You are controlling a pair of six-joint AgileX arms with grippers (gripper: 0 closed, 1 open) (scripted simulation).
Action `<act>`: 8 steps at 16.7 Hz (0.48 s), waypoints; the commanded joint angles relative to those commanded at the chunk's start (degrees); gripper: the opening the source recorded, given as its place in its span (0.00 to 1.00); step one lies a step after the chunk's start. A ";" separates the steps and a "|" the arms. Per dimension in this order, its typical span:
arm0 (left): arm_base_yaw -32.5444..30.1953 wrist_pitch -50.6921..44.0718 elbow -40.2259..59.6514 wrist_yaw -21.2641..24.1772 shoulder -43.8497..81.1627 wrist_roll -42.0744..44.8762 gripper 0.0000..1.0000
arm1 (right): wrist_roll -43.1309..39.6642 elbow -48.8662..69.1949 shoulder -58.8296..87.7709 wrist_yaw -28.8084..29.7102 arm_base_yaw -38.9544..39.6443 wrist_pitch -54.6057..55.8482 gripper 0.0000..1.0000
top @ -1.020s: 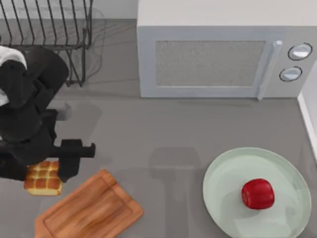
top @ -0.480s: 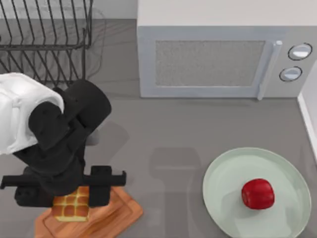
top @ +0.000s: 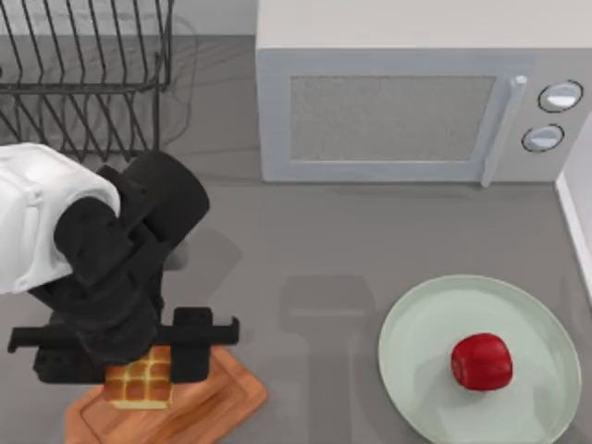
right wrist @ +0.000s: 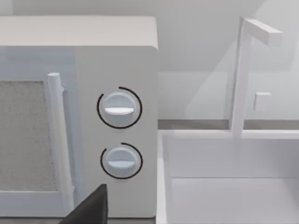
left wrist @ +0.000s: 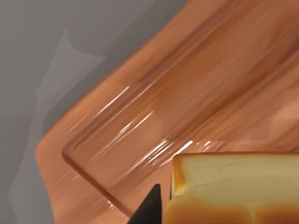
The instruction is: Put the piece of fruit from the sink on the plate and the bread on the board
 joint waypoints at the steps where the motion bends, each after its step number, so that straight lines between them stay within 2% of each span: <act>1: -0.01 0.84 -0.36 -0.01 0.12 0.00 0.00 | 0.00 0.00 0.00 0.00 0.00 0.00 1.00; 8: -0.10 6.78 -3.74 -0.03 1.84 -0.03 0.00 | 0.00 0.00 0.00 0.00 0.00 0.00 1.00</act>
